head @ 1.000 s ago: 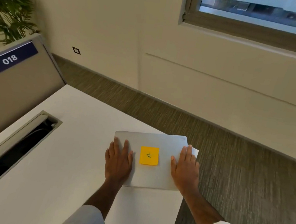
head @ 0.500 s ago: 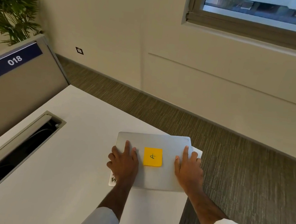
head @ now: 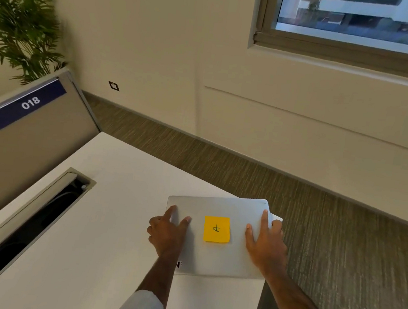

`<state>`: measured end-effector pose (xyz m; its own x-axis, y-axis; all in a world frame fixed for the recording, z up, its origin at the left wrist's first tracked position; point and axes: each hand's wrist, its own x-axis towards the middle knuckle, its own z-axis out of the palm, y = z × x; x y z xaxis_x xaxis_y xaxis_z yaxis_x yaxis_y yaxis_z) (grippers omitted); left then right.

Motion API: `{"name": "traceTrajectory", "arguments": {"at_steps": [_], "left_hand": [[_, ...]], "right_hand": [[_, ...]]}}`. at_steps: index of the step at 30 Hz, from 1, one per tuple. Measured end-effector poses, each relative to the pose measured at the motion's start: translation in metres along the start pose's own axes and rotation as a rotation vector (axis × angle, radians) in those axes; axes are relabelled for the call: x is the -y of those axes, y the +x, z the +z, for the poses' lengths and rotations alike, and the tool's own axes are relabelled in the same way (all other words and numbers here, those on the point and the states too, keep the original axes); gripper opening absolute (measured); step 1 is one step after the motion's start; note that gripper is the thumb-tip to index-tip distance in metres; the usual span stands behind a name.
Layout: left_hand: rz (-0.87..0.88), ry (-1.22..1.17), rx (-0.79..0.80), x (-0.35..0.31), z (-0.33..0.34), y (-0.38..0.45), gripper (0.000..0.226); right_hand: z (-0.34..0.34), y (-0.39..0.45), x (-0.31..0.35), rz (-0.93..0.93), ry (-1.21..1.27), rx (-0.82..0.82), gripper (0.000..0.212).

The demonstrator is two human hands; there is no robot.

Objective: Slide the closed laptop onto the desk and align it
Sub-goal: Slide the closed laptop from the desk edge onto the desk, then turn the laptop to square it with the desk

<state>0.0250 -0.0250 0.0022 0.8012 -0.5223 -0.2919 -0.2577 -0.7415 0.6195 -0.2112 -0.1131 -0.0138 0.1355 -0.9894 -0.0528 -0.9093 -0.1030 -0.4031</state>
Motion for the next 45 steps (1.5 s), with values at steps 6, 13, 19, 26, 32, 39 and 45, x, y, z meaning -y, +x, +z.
{"name": "traceTrajectory", "arguments": {"at_steps": [6, 13, 19, 26, 32, 39, 45], "left_hand": [[0.059, -0.186, 0.079, 0.004, -0.007, 0.001, 0.07], [0.17, -0.054, 0.114, 0.016, -0.013, -0.003, 0.067], [0.146, -0.012, 0.105, 0.029, -0.018, -0.013, 0.064], [0.156, -0.021, 0.06, 0.045, -0.041, -0.022, 0.067], [0.15, -0.022, 0.011, 0.062, -0.068, -0.031, 0.068], [0.129, -0.024, -0.041, 0.086, -0.102, -0.042, 0.068], [0.078, -0.028, -0.087, 0.115, -0.136, -0.054, 0.067]], "right_hand": [[-0.004, 0.001, -0.001, -0.009, 0.031, 0.009, 0.074], [-0.007, 0.002, 0.002, -0.045, 0.036, -0.005, 0.074], [-0.006, -0.004, 0.006, -0.088, 0.0, -0.017, 0.073], [-0.003, -0.018, 0.022, -0.14, 0.0, -0.034, 0.073], [-0.002, -0.033, 0.042, -0.194, 0.008, -0.042, 0.072], [-0.003, -0.057, 0.071, -0.254, 0.02, -0.017, 0.074], [0.001, -0.087, 0.101, -0.304, 0.009, 0.012, 0.074]]}}
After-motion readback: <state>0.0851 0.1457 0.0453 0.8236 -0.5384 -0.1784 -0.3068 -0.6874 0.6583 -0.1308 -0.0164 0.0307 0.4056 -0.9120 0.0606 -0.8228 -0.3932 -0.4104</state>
